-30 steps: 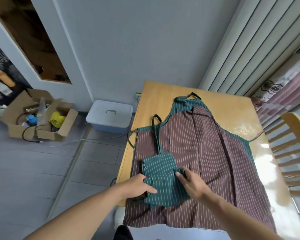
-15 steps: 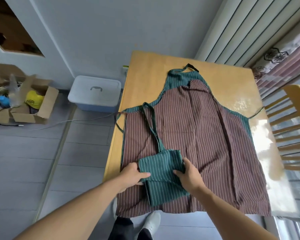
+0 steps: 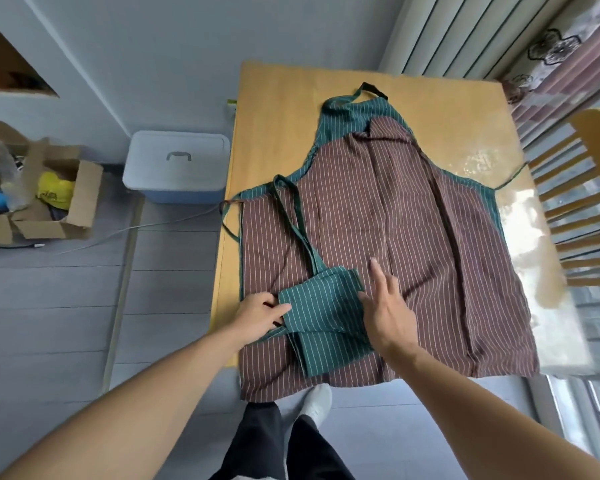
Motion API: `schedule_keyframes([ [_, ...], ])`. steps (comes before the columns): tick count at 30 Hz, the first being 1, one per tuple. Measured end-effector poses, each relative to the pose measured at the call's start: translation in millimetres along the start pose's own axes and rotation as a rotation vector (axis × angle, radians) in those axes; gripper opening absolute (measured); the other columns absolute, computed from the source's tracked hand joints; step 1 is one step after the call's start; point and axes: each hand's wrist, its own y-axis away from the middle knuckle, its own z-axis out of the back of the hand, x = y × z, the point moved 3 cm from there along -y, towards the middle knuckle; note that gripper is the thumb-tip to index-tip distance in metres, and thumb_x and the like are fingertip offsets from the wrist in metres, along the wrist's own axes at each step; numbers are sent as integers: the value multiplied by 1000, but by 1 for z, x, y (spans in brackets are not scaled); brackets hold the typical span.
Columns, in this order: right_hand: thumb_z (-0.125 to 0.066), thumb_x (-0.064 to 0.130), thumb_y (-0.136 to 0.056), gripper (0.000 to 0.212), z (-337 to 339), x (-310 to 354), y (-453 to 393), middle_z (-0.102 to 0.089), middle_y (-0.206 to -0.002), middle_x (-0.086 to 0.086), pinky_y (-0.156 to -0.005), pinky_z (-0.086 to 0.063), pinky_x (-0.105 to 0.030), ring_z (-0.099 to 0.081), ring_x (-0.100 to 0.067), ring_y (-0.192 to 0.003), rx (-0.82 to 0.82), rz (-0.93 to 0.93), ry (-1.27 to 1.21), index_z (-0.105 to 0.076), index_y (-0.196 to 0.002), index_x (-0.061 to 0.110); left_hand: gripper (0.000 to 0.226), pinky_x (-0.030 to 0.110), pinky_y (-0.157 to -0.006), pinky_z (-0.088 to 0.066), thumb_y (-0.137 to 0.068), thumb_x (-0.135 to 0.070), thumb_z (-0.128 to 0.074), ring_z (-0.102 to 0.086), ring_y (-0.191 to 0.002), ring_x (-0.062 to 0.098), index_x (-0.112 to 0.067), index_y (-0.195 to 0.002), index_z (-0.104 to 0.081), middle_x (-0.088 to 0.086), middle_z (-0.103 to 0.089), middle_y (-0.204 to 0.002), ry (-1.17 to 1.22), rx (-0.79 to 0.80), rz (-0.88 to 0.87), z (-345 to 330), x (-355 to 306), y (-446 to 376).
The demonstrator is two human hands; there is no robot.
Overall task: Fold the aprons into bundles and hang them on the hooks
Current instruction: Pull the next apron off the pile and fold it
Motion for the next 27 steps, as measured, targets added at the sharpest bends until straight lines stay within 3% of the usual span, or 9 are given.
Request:
schedule_keyframes([
  [2,-38,45,-106,56,6,9,15,-44,-149,-4,-100,-52,-42,-52,-22,-126,-102,291,45,-29,-157,24,20,31,-84,-57,-97,-40,-64,-70,-89,12,-20,-101,-62,-3,-73,-97,-28,5,-7,4,5,5],
  [6,-36,76,-91,82,-18,13,48,-31,-163,7,-125,-20,-50,-25,-17,-151,396,686,324,-20,-160,34,14,41,-83,-58,-94,-26,-72,-75,-78,15,-14,-99,-68,2,-78,-87,12,-28,-3,2,14,13],
  [10,-41,45,-102,75,-38,-1,57,10,-168,14,-124,11,-44,14,-14,-155,508,653,437,5,-161,36,21,35,-68,-57,-88,-19,-76,-67,-72,15,-23,-93,-57,-5,-70,-83,-125,-349,-155,-7,27,20],
  [12,-40,28,-104,66,-37,-1,55,-1,-168,15,-127,7,-40,6,-11,-156,444,627,362,-9,-162,34,24,32,-90,-54,-87,-15,-70,-59,-97,10,-24,-104,-56,-9,-62,-102,-376,-521,-455,-14,23,33],
  [14,-35,28,-107,50,-32,5,52,-28,-164,12,-128,-9,-36,-16,-9,-155,350,585,248,-33,-157,30,42,40,-115,-38,-88,-29,-62,-44,-127,6,-24,-128,-53,-10,-54,-130,-563,-349,-690,-31,6,49],
  [18,-33,36,-110,30,-16,22,50,-73,-114,6,-95,-51,-34,-70,-17,-102,243,579,225,-54,-130,28,84,35,-127,-11,-87,-60,-63,-21,-146,6,-31,-156,-25,-14,-35,-154,-737,74,-530,-62,-6,58],
  [21,-38,51,-106,28,-6,31,49,-70,-91,6,-68,-52,-33,-67,-16,-71,430,502,182,-49,-120,30,46,30,-87,-52,-96,-43,-64,-65,-98,11,-31,-138,-50,-3,-68,-106,-620,-76,-412,-54,-1,51],
  [23,-58,60,-94,45,1,29,47,-70,-99,10,-75,-53,-29,-64,-9,-75,542,430,93,-48,-129,32,37,27,-50,-39,-97,-42,-64,-46,-48,7,-26,-130,-59,-6,-53,-63,-437,-84,-302,-45,6,44],
  [27,-71,32,-93,34,6,10,29,-68,-95,5,-59,-49,-15,-57,0,-60,625,107,-211,-56,-120,18,59,29,-42,-28,-97,-43,-64,-29,-37,10,-19,-148,-45,-3,-38,-49,-184,-78,-144,-33,8,28],
])
